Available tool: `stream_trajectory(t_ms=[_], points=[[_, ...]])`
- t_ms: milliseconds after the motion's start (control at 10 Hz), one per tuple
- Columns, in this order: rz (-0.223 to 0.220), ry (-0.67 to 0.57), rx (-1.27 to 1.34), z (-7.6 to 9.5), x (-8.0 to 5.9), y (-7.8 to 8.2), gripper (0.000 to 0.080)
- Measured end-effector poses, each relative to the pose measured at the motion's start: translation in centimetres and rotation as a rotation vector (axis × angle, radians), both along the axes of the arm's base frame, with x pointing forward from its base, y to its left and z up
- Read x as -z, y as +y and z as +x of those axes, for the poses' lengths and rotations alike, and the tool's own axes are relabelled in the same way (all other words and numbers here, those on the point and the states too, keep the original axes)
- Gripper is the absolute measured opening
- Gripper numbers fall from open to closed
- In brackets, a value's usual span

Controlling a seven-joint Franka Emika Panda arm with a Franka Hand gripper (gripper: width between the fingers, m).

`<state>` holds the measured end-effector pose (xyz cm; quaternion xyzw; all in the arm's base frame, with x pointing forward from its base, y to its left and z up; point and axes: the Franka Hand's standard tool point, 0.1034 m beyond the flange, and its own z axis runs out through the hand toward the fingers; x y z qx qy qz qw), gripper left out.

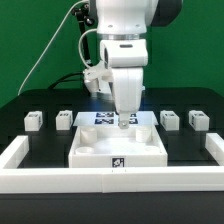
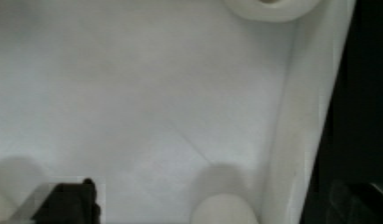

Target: Assemble square table

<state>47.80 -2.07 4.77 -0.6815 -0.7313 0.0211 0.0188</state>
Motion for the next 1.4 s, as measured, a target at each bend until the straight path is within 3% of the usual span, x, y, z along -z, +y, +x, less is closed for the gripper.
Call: stream_trajectory(t_ms=[400,900,1100,1400], points=[[0.004,0.036,0.046,-1.6,2.0,0.6,0.0650],[0.004,0.039,0.060,-1.9,2.4,0.6,0.0650],[0.014,0.052,0.051,-3.7,3.6,0.7,0.0650],[0.019,0.045,0.041,-4.1,4.0,1.0,0.0650]])
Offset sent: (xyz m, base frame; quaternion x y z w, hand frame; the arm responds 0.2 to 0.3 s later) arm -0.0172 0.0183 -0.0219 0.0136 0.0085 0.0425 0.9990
